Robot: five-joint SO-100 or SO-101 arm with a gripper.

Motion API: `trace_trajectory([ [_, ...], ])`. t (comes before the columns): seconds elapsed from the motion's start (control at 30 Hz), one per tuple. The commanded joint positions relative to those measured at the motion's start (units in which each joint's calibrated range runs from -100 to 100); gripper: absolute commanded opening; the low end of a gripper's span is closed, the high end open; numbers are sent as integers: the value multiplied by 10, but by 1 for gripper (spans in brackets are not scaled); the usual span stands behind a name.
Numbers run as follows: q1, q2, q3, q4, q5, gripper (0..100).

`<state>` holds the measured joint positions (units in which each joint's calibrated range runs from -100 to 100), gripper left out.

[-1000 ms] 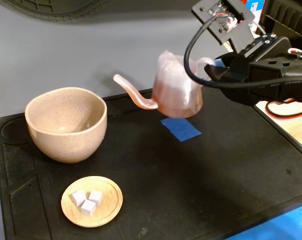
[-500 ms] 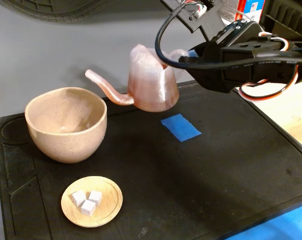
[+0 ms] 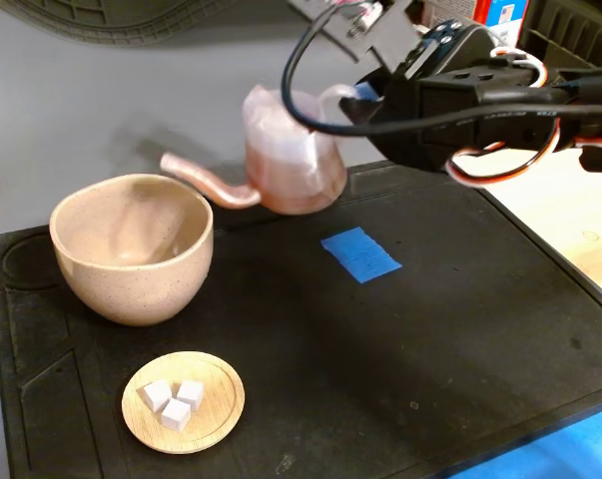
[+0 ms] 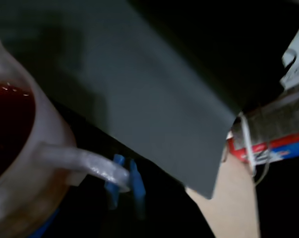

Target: Pick up a kettle and pour liquid into a cup.

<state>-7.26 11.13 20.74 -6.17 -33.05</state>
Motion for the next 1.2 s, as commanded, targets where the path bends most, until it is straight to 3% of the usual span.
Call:
trace_trajectory([
  [0.0, -4, -9, -51, -4, 44, 1],
  [0.1, -5, 0, -83, -3, 83, 1],
  [0.17, -5, 58, -186, -2, 104, 1],
  [0.57, -5, 81, -216, -2, 104, 1],
  [0.63, -5, 81, -216, -2, 128, 1],
  [1.07, -5, 81, -215, -2, 126, 1],
  [1.17, -4, 81, -207, 0, 49, 1],
])
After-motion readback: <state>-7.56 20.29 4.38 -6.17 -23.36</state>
